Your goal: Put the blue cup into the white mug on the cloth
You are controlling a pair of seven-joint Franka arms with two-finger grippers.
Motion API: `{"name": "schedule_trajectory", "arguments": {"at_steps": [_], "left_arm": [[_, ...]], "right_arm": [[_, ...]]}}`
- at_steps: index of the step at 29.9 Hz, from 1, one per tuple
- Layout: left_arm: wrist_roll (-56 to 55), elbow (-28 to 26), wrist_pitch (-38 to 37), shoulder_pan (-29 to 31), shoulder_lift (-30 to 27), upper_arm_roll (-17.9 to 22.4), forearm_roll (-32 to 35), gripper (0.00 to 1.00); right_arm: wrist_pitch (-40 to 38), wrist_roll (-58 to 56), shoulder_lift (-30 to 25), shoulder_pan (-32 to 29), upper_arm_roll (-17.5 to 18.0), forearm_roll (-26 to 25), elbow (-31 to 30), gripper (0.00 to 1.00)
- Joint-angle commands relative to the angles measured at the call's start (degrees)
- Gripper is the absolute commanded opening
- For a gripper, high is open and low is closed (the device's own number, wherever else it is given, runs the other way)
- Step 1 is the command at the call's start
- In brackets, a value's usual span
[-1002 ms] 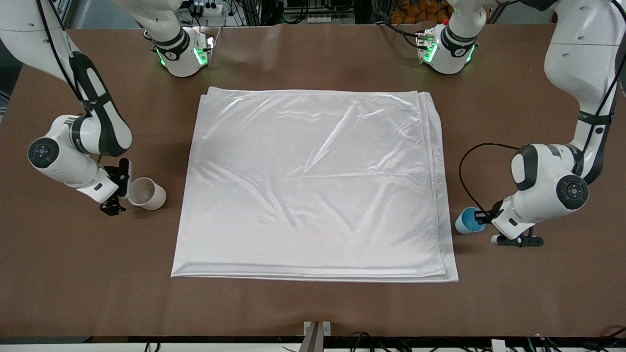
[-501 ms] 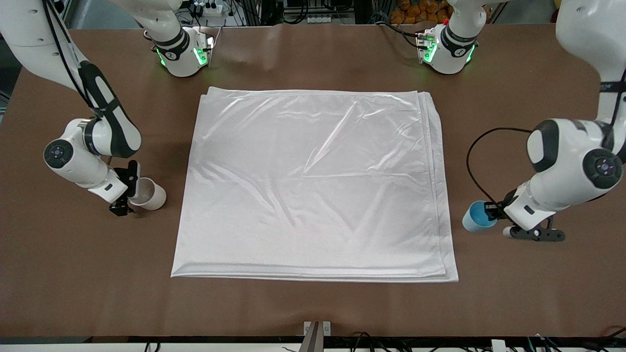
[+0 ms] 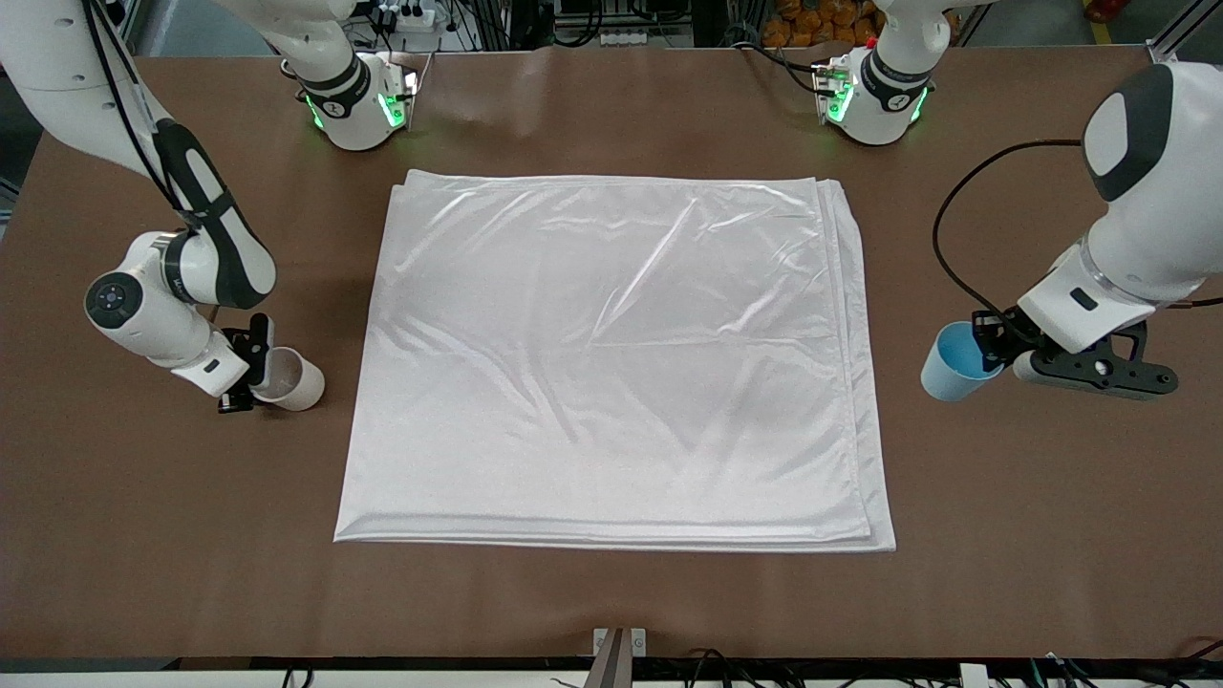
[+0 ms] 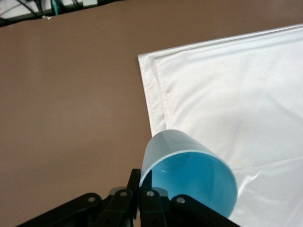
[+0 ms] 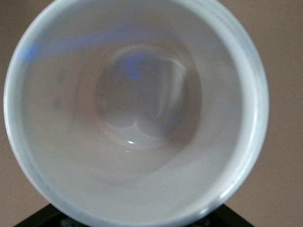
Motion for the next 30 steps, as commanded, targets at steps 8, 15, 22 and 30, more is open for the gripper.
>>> {"name": "schedule_trajectory", "arguments": {"at_steps": [8, 15, 22, 30], "left_arm": [[0.72, 3.56, -3.63, 0.57, 0.99, -1.25, -1.58, 0.00], [0.54, 6.20, -5.83, 0.75, 1.16, -1.08, -5.18, 0.00], [0.10, 6.12, -5.84, 0.22, 1.16, -1.16, -5.80, 0.00], [-2.70, 6.20, -7.42, 0.13, 1.16, -3.62, -5.98, 0.00]], "right_arm": [[0.49, -0.55, -1.76, -1.86, 1.27, 0.35, -0.35, 0.05], [-0.21, 0.68, -5.27, -1.59, 3.02, 0.35, -0.17, 0.05], [-5.65, 7.53, -7.91, -1.16, 7.24, 0.35, 0.09, 0.03], [-12.51, 16.41, -8.61, -0.28, 12.87, 0.26, 3.16, 0.02]]}}
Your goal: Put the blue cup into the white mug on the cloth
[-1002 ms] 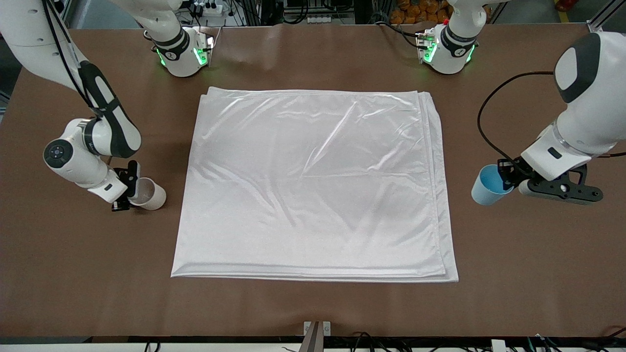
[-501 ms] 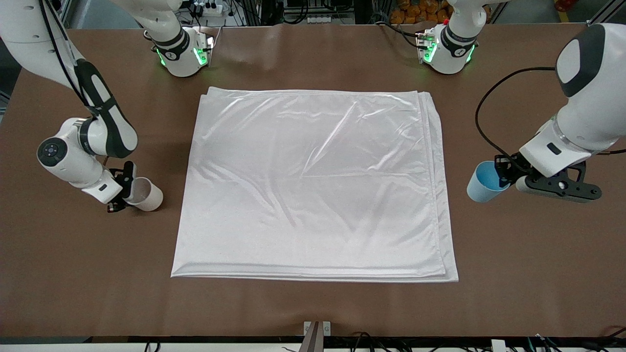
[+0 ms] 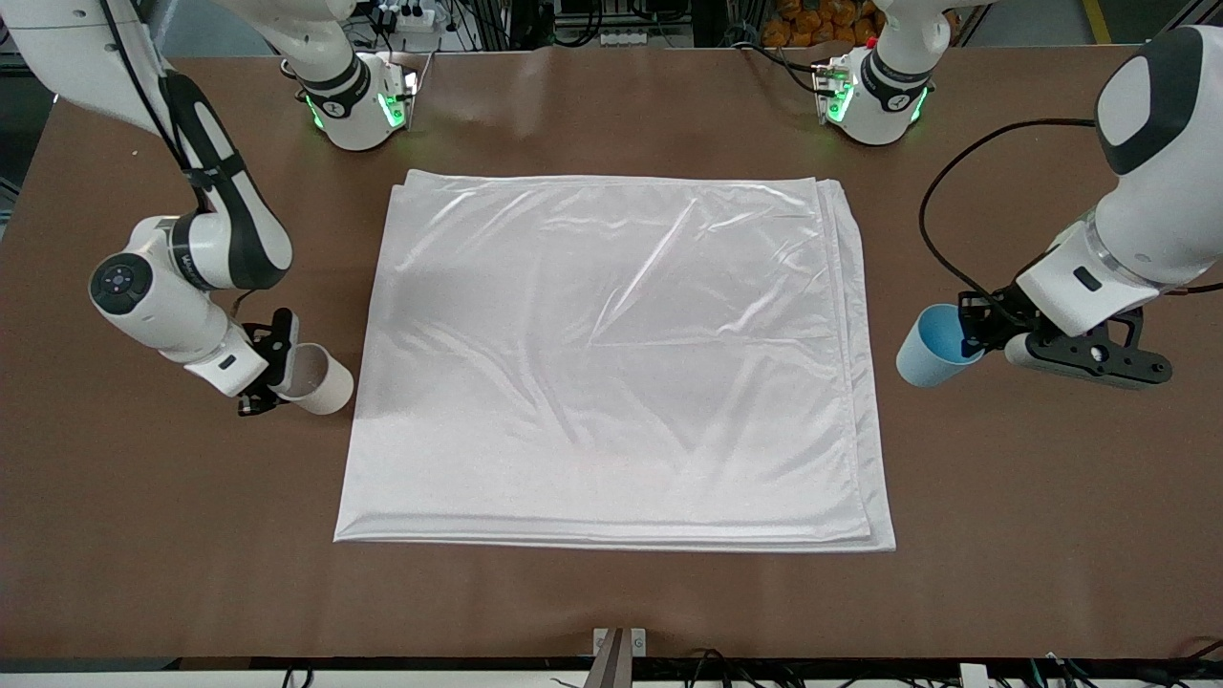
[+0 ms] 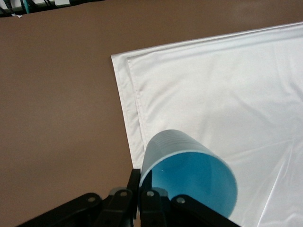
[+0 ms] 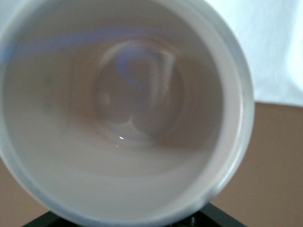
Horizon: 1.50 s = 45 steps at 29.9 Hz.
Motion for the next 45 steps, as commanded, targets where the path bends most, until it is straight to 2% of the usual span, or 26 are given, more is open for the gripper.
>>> {"name": "schedule_trajectory", "arguments": {"at_steps": [1, 6, 14, 21, 27, 32, 36, 45], "left_arm": [[-3.82, 1.48, -1.74, 0.05, 0.56, -2.37, -1.18, 0.00], [-9.97, 1.92, -1.74, -0.03, 0.56, -4.40, -1.09, 0.00], [-14.54, 2.62, -1.74, -0.12, 0.73, -6.50, -1.18, 0.00], [-26.93, 2.98, -1.74, -0.47, 1.70, -9.67, -0.91, 0.00], [-28.53, 2.89, -1.74, -1.62, 2.57, -9.76, -0.39, 0.00], [-30.62, 2.98, -1.66, -1.53, 3.02, -9.67, -1.79, 0.00], [-37.92, 3.24, -1.65, -0.74, 4.07, -9.41, -7.15, 0.00], [-38.02, 3.42, -1.74, -1.26, 4.16, -9.41, -6.63, 0.00]], "right_arm": [[-5.89, 6.36, -1.02, 0.46, 3.41, 0.08, 2.45, 0.02], [-10.03, 12.87, -0.93, 4.41, 4.47, -0.18, 5.35, 0.02], [-11.61, 22.80, -0.67, 11.00, 4.38, -0.71, 6.58, 0.02], [-11.61, 32.56, 0.21, 17.86, 4.12, -1.76, 7.55, 0.02], [-11.61, 40.29, 2.67, 21.38, 4.11, -5.71, 9.13, 0.02], [-11.61, 46.71, 4.77, 25.95, 3.94, -6.42, 10.36, 0.02], [-11.53, 50.49, 6.88, 27.79, 3.94, -6.77, 11.59, 0.02], [-11.00, 54.80, 10.31, 32.02, 3.85, -7.65, 13.17, 0.02]]}}
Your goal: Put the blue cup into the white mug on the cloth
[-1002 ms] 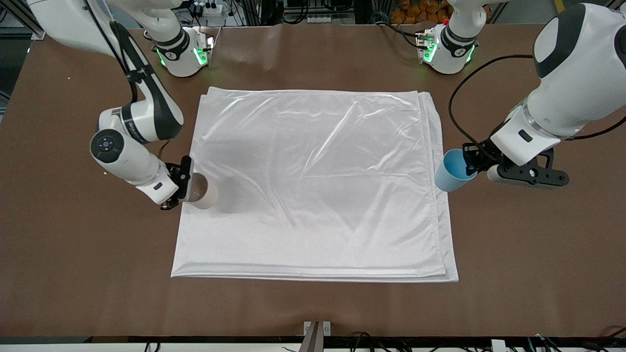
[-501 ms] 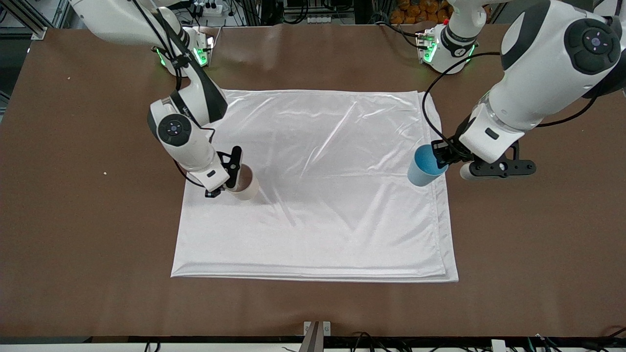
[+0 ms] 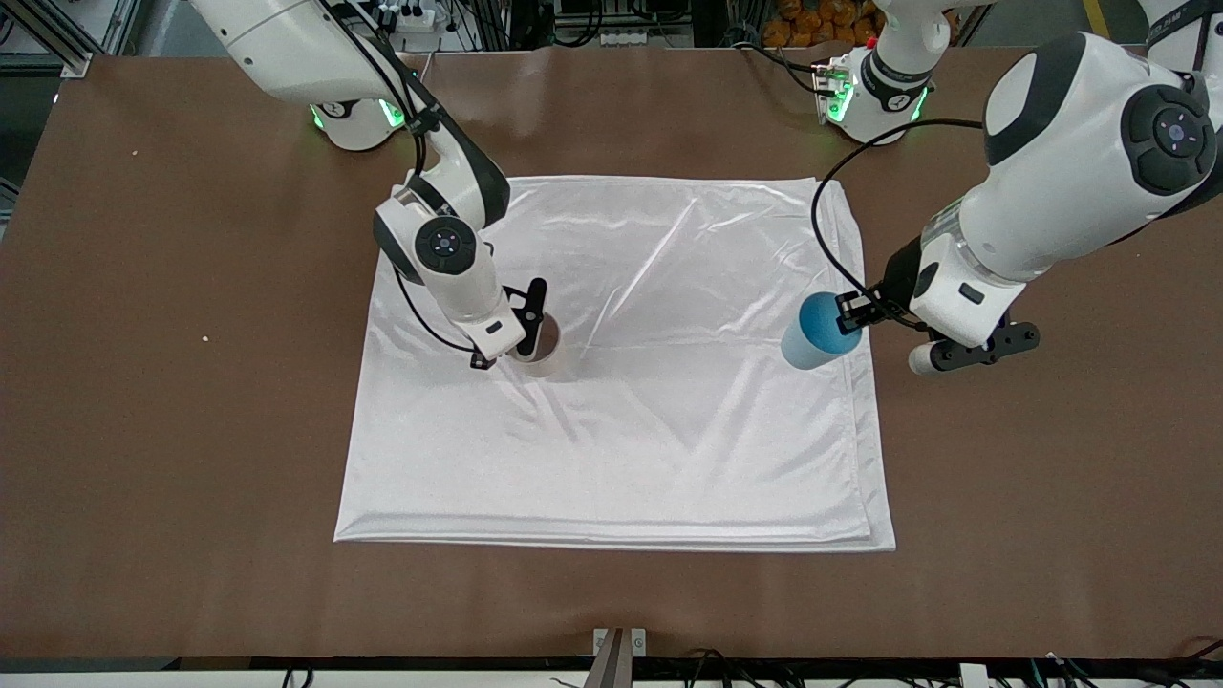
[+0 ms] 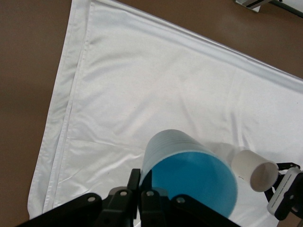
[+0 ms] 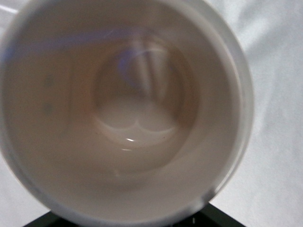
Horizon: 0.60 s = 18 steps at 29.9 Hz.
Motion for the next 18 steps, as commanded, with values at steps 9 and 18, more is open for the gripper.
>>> {"name": "schedule_trajectory", "arguments": {"at_steps": [9, 18], "left_arm": [[-2.35, 1.52, -1.23, -0.57, 0.73, -0.29, -1.62, 0.00], [-3.23, 1.43, -1.23, -3.29, 1.08, -0.11, 0.04, 0.00]], "right_arm": [[-0.35, 12.36, 6.03, 5.30, -0.40, -6.58, 5.35, 0.04], [0.35, 14.21, 8.75, 7.40, -0.40, -7.20, 7.11, 0.09]]}}
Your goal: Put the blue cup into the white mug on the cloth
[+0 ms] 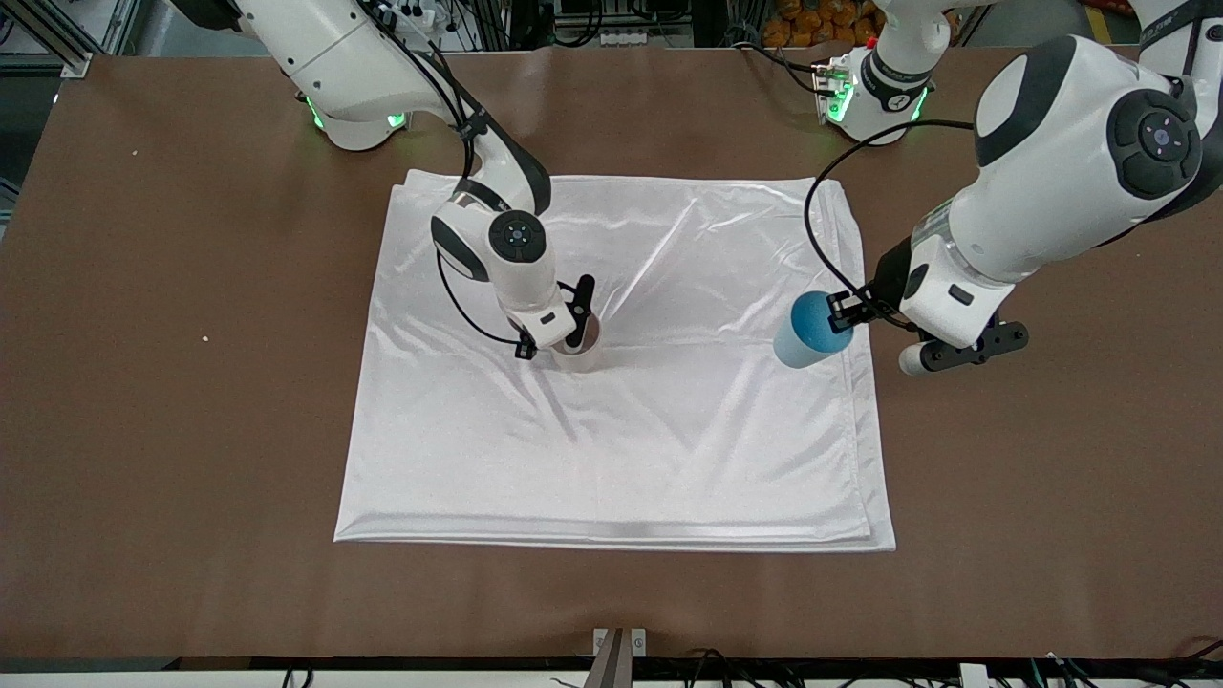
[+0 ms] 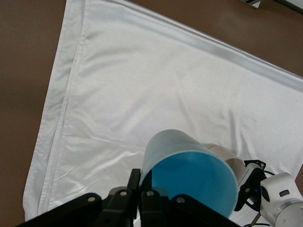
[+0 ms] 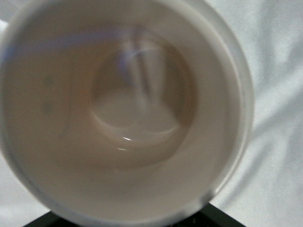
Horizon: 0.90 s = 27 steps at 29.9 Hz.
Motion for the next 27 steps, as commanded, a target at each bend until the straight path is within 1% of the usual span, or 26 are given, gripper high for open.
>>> {"name": "schedule_trajectory", "arguments": {"at_steps": [1, 3, 5, 6, 8, 9, 10, 11, 12, 13, 16, 18, 20, 21, 24, 27], "left_arm": [[-2.34, 1.28, -1.16, -2.90, 0.67, 0.10, 1.72, 0.00], [-2.34, 1.28, -1.16, -2.99, 0.67, 0.01, 4.19, 0.00], [-2.25, 1.28, -1.16, -3.08, 1.10, 0.01, 5.25, 0.00], [-2.08, 1.19, -1.16, -3.08, 1.11, 0.01, 5.43, 0.00], [-1.99, 1.19, -1.16, -2.99, 1.11, 0.01, 5.43, 0.00], [-1.90, 1.19, -1.16, -2.99, 1.19, 0.01, 5.43, 0.00], [-1.90, 1.19, -1.16, -2.99, 1.19, 0.01, 5.43, 0.00], [-1.90, 1.19, -1.16, -3.07, 1.28, 0.01, 5.43, 0.00], [-1.99, 1.19, -1.16, -3.08, 1.46, 0.01, 5.43, 0.00], [-2.08, 1.19, -1.16, -3.16, 1.54, 0.01, 5.43, 0.00], [-2.43, 1.19, -1.16, -3.60, 1.55, 0.01, 5.34, 0.00], [-2.52, 1.19, -1.16, -3.86, 1.55, 0.01, 5.34, 0.00], [-2.52, 1.19, -1.16, -3.95, 1.55, 0.01, 5.34, 0.00], [-2.60, 1.19, -1.16, -4.04, 1.55, 0.01, 5.34, 0.00], [-3.48, 1.19, -1.16, -4.13, 1.46, -0.16, 5.25, 0.00], [-4.97, 1.19, -1.16, -5.53, 1.55, -0.17, 5.43, 0.00]], "right_arm": [[0.26, 2.41, 2.40, 1.30, -0.34, -1.60, 2.68, 0.10], [0.27, 3.20, 2.76, 1.92, -0.34, -1.60, 2.76, 0.12], [0.35, 3.47, 2.85, 1.92, -0.34, -1.69, 2.76, 0.14], [0.35, 3.47, 2.85, 1.92, -0.34, -1.77, 2.76, 0.17], [0.27, 3.47, 2.76, 1.83, -0.34, -2.39, 2.76, 0.26], [0.18, 3.55, 2.67, 1.66, -0.34, -2.65, 2.76, 0.28], [0.01, 3.64, 2.58, 1.66, -0.34, -2.74, 2.76, 0.32], [-0.17, 4.16, 2.41, 1.74, -0.34, -2.74, 2.76, 0.40], [-0.35, 5.21, 2.32, 1.83, -0.34, -2.74, 2.76, 0.51], [-0.44, 6.53, 2.23, 1.83, -0.34, -2.83, 2.76, 0.58], [-0.61, 9.17, 1.88, 1.83, -0.34, -2.92, 2.68, 0.70], [-0.79, 9.97, 0.74, 1.74, -0.25, -2.83, 2.33, 0.83], [-1.40, 10.84, -0.22, 1.92, -0.25, -2.83, 2.24, 0.98], [-2.19, 10.85, -0.93, 1.92, -0.25, -2.83, 2.24, 1.00], [-4.82, 10.94, -3.30, 1.83, -0.08, -2.83, 2.24, 1.00], [-7.72, 10.68, -6.02, 1.74, 0.01, -2.83, 2.24, 1.00]]}}
